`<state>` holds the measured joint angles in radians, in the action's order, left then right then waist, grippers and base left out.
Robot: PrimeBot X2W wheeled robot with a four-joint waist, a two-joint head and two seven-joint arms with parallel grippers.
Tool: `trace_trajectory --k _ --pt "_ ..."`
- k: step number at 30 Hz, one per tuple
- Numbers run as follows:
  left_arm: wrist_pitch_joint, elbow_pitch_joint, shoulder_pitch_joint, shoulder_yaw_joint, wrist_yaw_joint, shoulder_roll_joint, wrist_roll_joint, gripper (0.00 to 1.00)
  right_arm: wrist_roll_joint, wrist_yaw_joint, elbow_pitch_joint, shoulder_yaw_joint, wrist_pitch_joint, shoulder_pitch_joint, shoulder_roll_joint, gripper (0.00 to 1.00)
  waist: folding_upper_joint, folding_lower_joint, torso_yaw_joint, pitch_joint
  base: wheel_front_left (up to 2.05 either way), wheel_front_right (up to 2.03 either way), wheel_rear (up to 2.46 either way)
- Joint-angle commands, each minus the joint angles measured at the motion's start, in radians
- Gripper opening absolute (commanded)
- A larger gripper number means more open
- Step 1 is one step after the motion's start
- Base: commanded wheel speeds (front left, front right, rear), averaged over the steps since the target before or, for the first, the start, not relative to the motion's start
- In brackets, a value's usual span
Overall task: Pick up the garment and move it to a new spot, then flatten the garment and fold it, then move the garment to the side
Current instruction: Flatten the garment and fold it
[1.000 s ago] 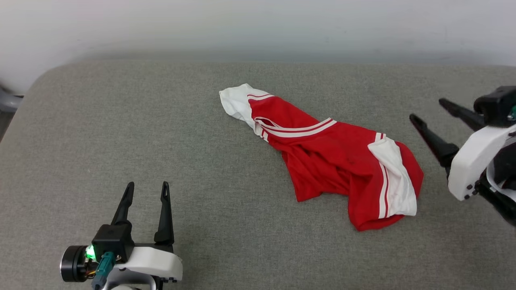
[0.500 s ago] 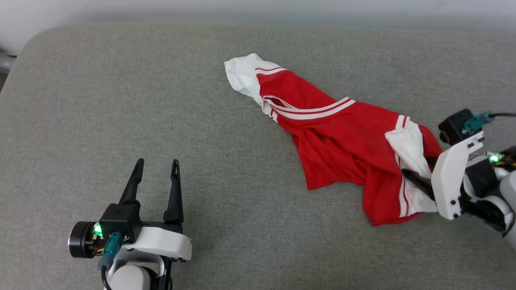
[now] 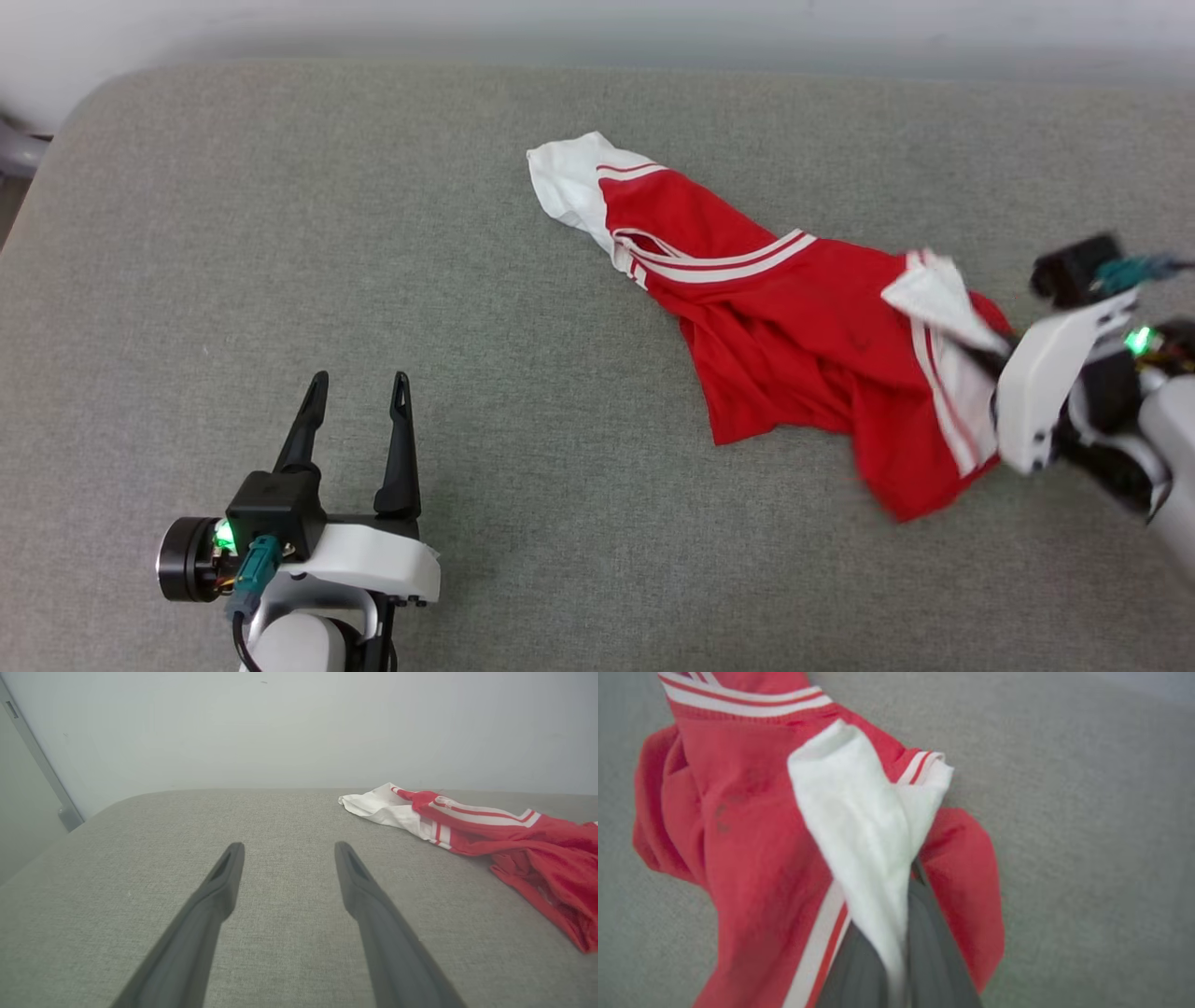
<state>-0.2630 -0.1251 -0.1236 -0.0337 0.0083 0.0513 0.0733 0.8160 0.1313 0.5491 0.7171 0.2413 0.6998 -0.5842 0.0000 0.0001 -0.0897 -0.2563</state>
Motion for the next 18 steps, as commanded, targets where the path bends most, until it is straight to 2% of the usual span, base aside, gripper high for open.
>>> trace_trajectory --k 1,11,18 --pt "-0.003 -0.001 0.000 0.001 -0.001 -0.002 -0.003 1.00 0.000 -0.001 0.004 -0.012 -0.021 0.030 -0.002 0.00 0.0000 -0.0001 0.004 0.008 0.00 0.00 0.00" --pt "-0.003 -0.007 0.027 0.013 0.000 -0.002 -0.005 1.00 -0.033 -0.001 0.011 -0.041 -0.231 0.129 -0.007 0.00 0.0000 -0.0001 0.013 0.068 0.00 0.00 0.00" --pt "-0.003 -0.012 0.067 0.025 0.002 -0.001 -0.002 1.00 -0.098 -0.001 -0.052 -0.003 -0.327 -0.009 -0.009 0.00 0.0000 -0.0001 0.016 0.126 0.00 0.00 0.00"
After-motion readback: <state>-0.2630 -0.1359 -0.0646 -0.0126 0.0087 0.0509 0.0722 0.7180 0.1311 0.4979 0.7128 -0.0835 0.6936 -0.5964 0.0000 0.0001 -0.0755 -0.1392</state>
